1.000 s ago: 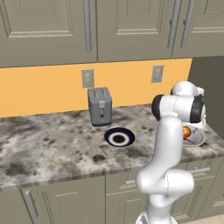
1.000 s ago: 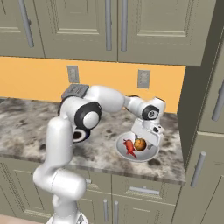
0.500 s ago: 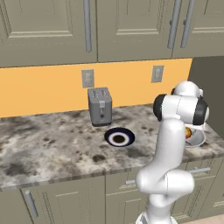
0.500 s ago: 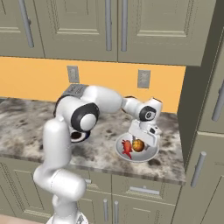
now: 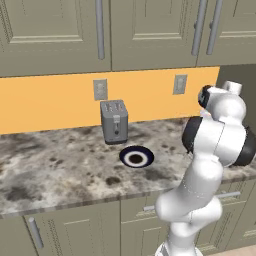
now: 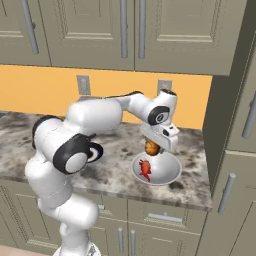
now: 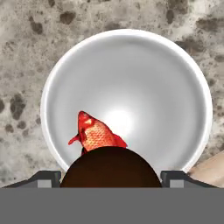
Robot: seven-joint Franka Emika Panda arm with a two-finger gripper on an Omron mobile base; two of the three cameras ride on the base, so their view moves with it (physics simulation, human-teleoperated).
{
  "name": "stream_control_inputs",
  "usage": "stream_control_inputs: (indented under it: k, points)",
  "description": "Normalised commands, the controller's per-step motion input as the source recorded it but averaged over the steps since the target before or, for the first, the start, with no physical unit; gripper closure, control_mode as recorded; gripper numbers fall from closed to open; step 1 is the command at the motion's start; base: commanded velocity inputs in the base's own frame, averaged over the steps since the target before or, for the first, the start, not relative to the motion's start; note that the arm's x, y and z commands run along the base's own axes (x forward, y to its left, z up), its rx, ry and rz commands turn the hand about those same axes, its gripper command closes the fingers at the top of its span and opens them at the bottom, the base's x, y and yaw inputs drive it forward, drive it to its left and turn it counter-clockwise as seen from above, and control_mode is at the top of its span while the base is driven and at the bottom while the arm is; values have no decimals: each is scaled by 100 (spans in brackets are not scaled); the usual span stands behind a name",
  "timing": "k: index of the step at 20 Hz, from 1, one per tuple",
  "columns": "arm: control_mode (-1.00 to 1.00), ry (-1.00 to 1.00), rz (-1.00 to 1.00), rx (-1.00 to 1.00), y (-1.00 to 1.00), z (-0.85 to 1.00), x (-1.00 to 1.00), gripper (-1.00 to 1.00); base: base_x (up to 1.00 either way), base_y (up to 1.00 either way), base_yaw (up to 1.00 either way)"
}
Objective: Remove the orange from the bowl and place it on the small plate. Then place the bowl with only the fish in the microwave, close the door, and press the start button to microwave the fish.
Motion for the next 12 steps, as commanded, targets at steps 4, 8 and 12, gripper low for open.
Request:
stream_control_inputs:
  k: [4,8,12]
  points:
    - [-100,-5,0,-15,100,44,2,100,0,0,0]
    - [-100,4,1,-15,100,2,19,100,0,0,0]
    - [-100,5,1,-18,100,0,12,100,0,0,0]
